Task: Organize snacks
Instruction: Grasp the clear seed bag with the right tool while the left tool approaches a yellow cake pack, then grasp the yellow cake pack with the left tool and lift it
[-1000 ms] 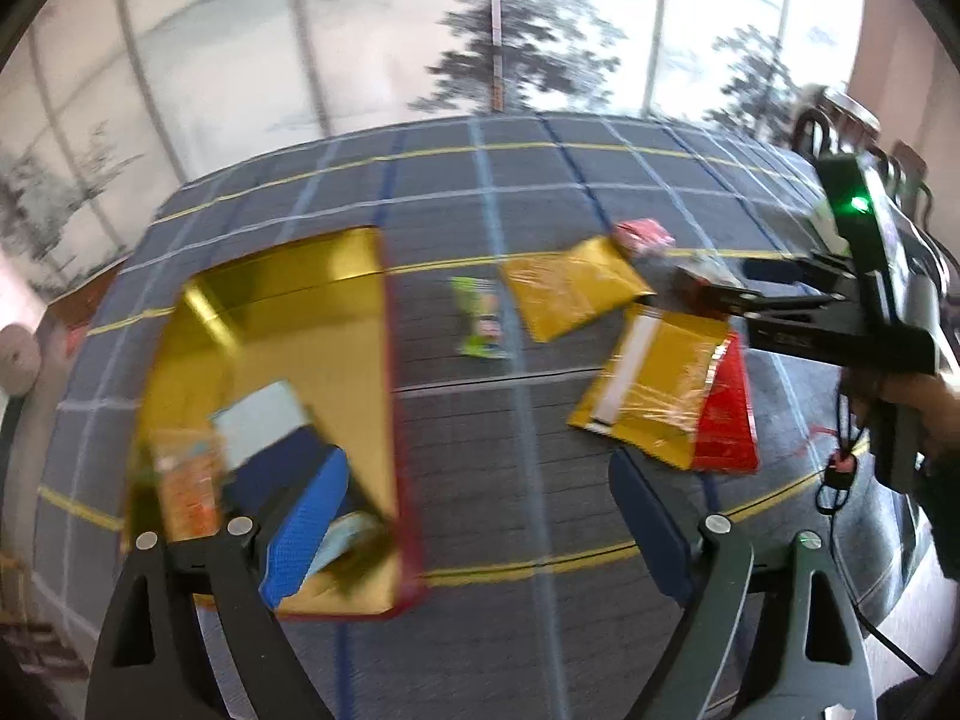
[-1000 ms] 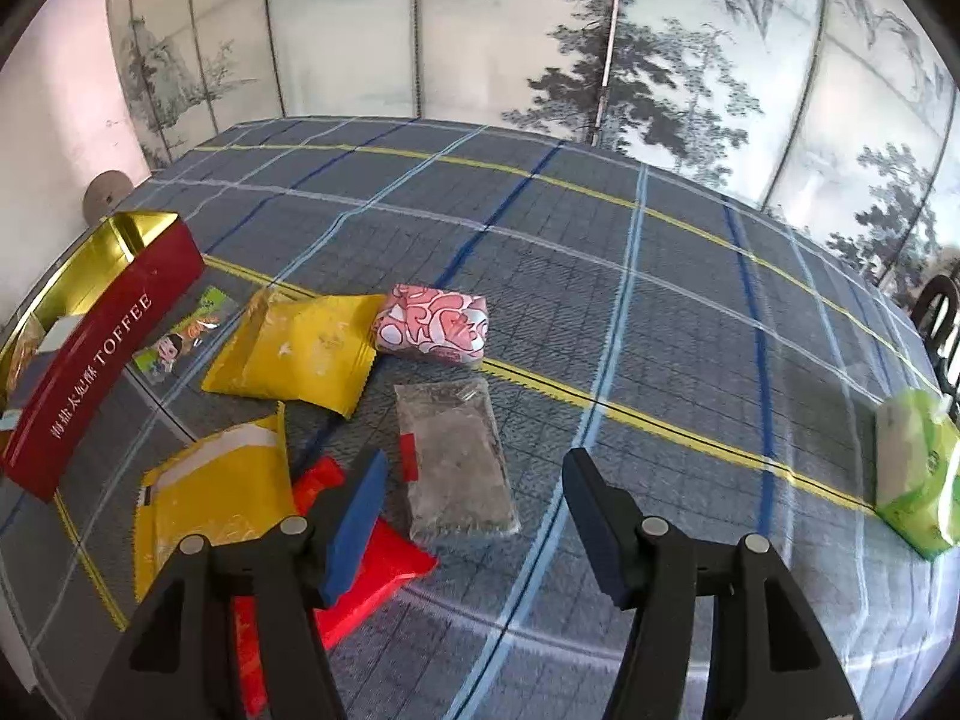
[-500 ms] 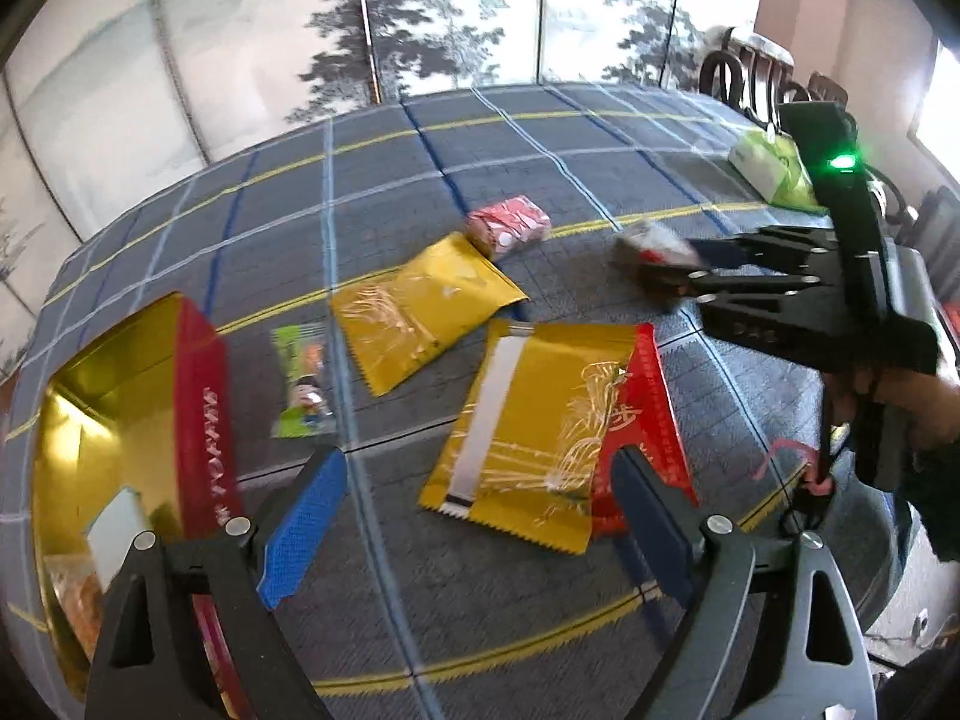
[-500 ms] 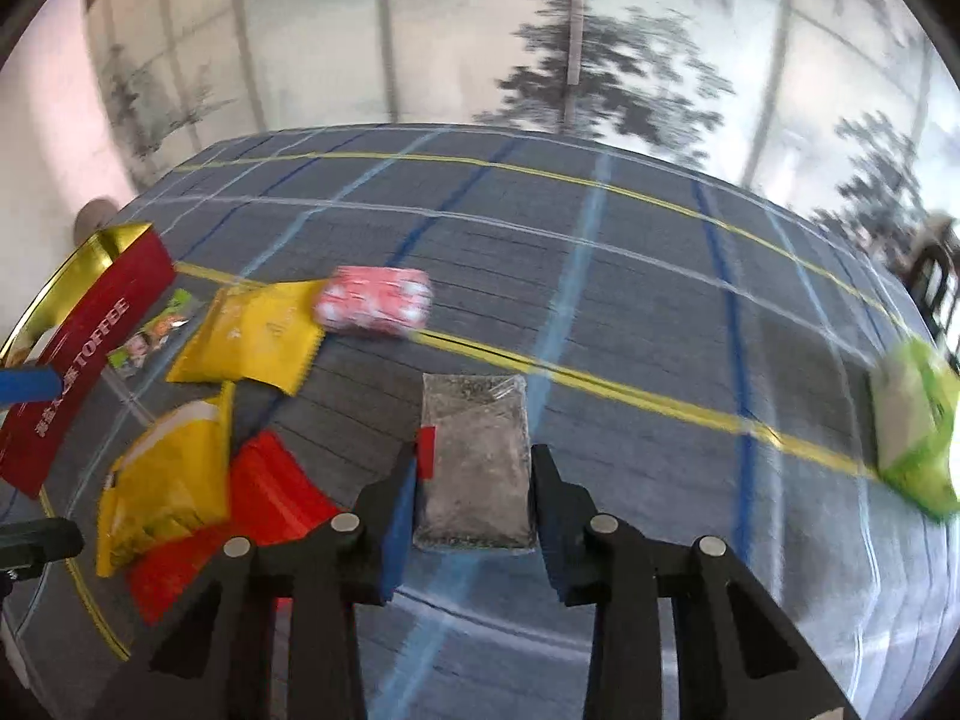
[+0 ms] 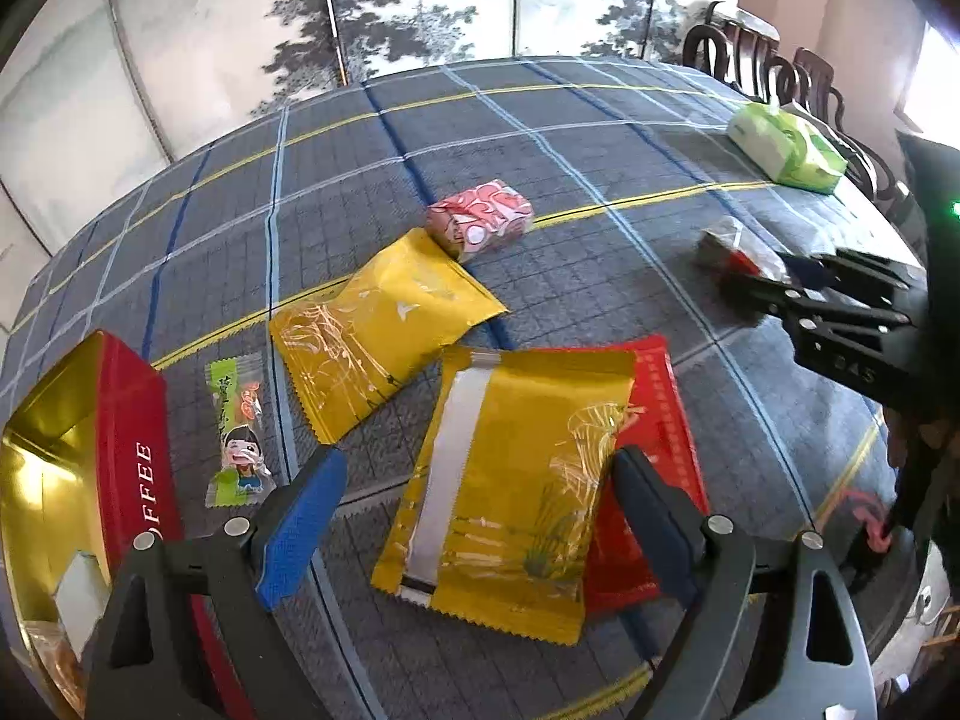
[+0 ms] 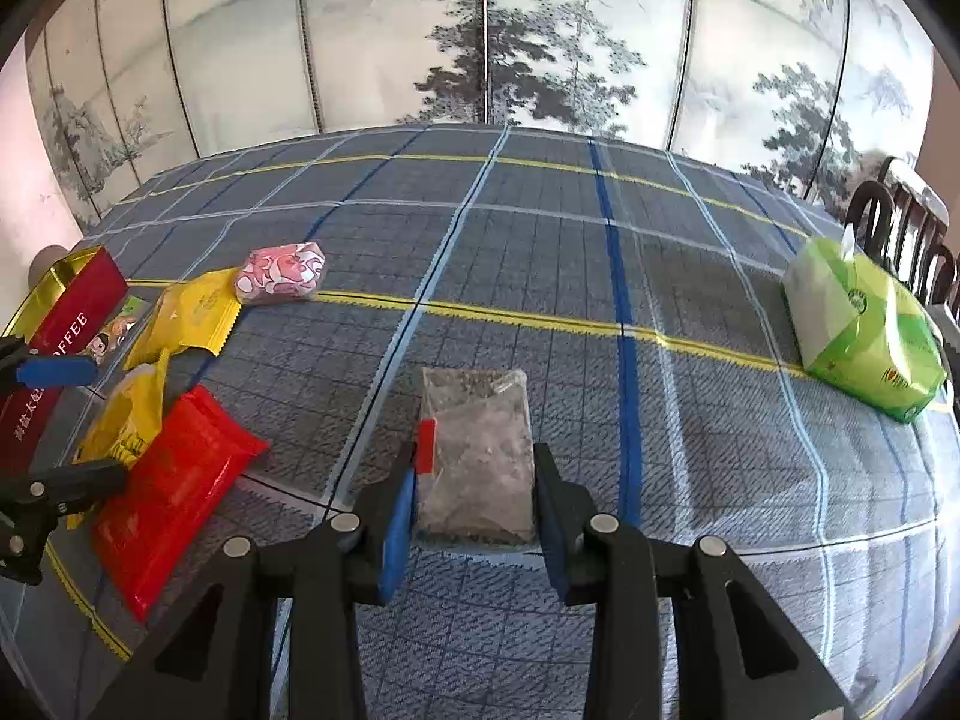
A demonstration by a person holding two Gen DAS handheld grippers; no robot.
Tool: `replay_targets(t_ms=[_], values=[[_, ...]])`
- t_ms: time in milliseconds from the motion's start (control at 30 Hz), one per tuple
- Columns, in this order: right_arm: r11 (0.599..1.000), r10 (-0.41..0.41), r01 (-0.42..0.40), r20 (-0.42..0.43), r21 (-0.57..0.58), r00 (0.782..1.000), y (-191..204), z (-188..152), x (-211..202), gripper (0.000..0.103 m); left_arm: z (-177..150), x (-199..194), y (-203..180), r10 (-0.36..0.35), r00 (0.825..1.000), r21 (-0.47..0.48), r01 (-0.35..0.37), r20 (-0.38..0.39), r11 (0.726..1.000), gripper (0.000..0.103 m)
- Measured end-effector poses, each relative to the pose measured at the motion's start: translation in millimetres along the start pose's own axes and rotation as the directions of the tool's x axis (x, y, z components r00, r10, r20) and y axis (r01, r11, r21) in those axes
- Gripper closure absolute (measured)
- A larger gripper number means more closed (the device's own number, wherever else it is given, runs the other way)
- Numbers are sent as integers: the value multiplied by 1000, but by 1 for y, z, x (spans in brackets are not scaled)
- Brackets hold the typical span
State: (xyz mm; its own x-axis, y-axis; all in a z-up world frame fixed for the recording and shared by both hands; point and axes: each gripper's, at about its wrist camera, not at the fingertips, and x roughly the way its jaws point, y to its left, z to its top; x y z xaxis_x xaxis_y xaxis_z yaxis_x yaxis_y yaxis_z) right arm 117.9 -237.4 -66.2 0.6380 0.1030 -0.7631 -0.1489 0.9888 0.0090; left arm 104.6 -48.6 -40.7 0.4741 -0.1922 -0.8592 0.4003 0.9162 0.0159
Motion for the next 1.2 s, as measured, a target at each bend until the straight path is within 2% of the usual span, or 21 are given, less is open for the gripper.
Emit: replay_targets(t_ms=[233, 367, 433, 467, 700, 867, 1200], values=[[1000, -14, 14, -4, -9, 1000, 5, -1, 0, 67, -1, 5, 11, 7, 1000, -57, -7, 0, 998, 17], [1000, -18, 18, -5, -12, 1000, 7, -1, 1, 67, -4, 2, 16, -22, 1000, -97, 23, 3, 995, 33], [1000, -19, 18, -5, -12, 1000, 7, -1, 1, 67, -7, 3, 17, -2, 1000, -100, 1, -11, 995, 43], [1000, -19, 18, -5, -12, 1000, 7, -1, 1, 67, -10, 7, 17, 24, 999, -93, -27, -35, 995, 43], [1000, -19, 19, -4, -12, 1000, 7, -2, 1, 67, -16, 5, 17, 51, 999, -118, -51, -4, 992, 40], [1000, -19, 19, -4, -12, 1000, 7, -2, 1, 67, -16, 3, 17, 57, 998, -123, -56, 1, 991, 52], [1000, -27, 27, -3, -15, 1000, 8, -2, 1, 67, -20, -9, 13, 77, 997, -122, -76, 6, 990, 53]])
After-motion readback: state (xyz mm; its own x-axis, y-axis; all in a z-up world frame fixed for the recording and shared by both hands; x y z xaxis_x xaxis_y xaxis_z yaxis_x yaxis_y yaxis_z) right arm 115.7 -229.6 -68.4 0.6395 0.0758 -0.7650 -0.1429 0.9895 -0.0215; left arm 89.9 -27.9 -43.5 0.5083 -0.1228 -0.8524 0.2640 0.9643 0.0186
